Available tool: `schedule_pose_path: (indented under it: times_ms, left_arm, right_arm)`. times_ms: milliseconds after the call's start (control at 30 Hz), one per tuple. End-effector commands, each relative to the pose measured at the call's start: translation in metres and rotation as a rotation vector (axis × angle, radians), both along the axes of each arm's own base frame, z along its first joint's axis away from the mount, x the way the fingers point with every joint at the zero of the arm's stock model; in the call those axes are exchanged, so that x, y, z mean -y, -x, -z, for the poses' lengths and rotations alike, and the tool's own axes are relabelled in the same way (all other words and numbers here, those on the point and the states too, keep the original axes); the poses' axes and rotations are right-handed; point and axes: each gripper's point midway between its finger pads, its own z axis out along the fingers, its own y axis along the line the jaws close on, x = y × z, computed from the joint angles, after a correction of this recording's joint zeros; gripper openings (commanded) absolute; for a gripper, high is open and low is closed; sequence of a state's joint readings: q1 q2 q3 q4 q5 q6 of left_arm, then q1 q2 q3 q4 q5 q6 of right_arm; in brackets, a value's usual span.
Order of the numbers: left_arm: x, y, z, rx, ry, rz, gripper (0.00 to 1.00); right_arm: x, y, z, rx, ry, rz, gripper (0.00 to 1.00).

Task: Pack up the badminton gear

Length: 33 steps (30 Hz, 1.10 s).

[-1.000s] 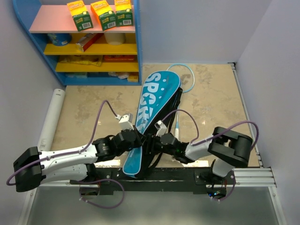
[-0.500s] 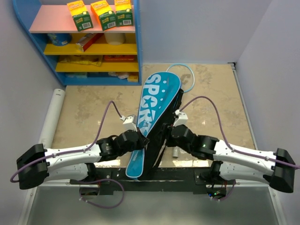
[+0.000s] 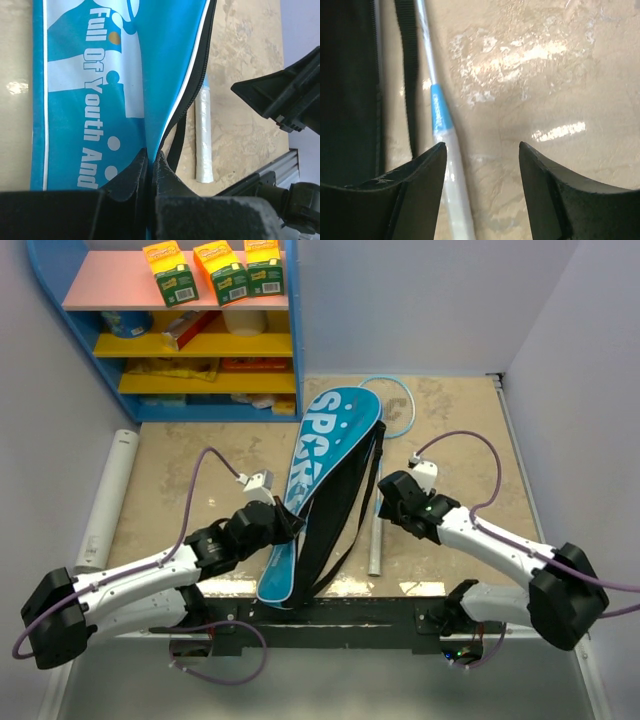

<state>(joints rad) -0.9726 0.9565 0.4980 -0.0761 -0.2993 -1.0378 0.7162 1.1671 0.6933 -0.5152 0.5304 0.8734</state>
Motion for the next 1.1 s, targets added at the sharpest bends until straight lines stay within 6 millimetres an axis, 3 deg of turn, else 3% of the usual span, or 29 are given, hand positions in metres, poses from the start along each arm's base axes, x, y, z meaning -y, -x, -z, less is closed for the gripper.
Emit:
schedule_pose_path:
  times_ms: [0, 167, 333, 467, 567, 733, 833, 1067]
  left_arm:
    - [-0.001, -0.015, -0.033, 0.089, 0.034, -0.005, 0.0]
    - [-0.003, -0.02, -0.043, 0.109, 0.031, -0.01, 0.0]
    - [-0.008, -0.023, -0.041, 0.109, 0.025, -0.013, 0.0]
    - [-0.011, -0.025, -0.039, 0.102, 0.03, -0.017, 0.0]
    - [-0.012, -0.026, -0.039, 0.101, 0.035, -0.018, 0.0]
    - [-0.009, -0.026, -0.035, 0.093, 0.039, -0.01, 0.0]
    - [-0.008, -0.025, -0.034, 0.086, 0.047, -0.006, 0.0]
    - [-0.007, -0.024, -0.027, 0.07, 0.051, 0.0, 0.0]
  right_arm:
    - [-0.01, -0.031, 0.007, 0.017, -0.02, -0.033, 0.61]
    - [-0.017, -0.051, 0.032, -0.027, -0.034, -0.044, 0.59]
    - [-0.019, -0.061, 0.044, -0.051, -0.033, -0.046, 0.59]
    - [-0.014, -0.065, 0.035, -0.035, -0.02, -0.023, 0.58]
    - [-0.006, -0.07, 0.015, -0.001, 0.006, 0.004, 0.59]
    - [-0.012, -0.077, 0.0, 0.026, -0.003, -0.028, 0.6]
    - [-0.017, -0.078, 0.007, 0.011, -0.011, -0.039, 0.61]
    - [-0.027, -0.073, 0.047, -0.057, -0.038, -0.062, 0.6]
